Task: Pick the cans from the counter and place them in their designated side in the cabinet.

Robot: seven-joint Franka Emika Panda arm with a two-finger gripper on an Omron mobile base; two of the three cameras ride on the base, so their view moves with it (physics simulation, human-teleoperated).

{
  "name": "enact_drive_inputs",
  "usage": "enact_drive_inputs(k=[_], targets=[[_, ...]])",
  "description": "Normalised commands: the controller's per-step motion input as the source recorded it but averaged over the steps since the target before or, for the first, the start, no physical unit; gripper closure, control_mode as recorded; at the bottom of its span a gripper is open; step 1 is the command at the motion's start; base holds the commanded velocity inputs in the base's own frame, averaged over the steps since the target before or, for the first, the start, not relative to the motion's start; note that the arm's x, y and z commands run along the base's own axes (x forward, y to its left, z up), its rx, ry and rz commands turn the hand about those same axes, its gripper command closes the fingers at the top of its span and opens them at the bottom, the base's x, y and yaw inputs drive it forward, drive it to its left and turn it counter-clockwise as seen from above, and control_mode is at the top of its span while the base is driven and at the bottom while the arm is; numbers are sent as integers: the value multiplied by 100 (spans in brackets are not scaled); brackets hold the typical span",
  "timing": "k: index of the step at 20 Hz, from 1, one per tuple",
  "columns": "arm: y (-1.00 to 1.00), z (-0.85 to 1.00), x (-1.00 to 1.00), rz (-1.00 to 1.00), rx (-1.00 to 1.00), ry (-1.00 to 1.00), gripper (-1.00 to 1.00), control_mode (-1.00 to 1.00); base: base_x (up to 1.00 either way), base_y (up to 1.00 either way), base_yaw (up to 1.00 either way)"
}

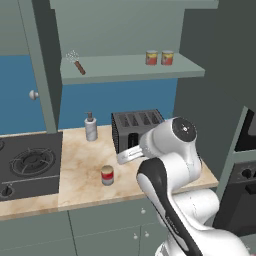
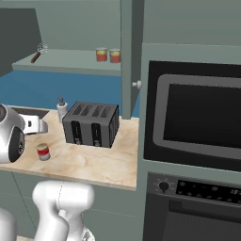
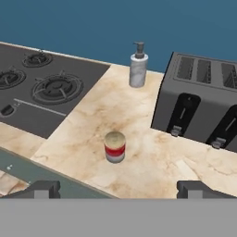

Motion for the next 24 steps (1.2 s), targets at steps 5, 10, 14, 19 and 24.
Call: enact_drive_inputs(k=[5, 10, 14, 19, 24], targets=[[0, 0, 10, 0, 0, 0, -100, -100, 0, 0, 0], [7, -6, 7, 0, 0, 8, -100, -100, 0, 0, 0], [16, -13, 0, 0, 0, 9, -100, -100, 0, 0, 0], [10, -16, 0, 0, 0, 6, -100, -100, 0, 0, 0], [1, -22, 6, 0, 0, 0, -100, -100, 0, 0, 0]])
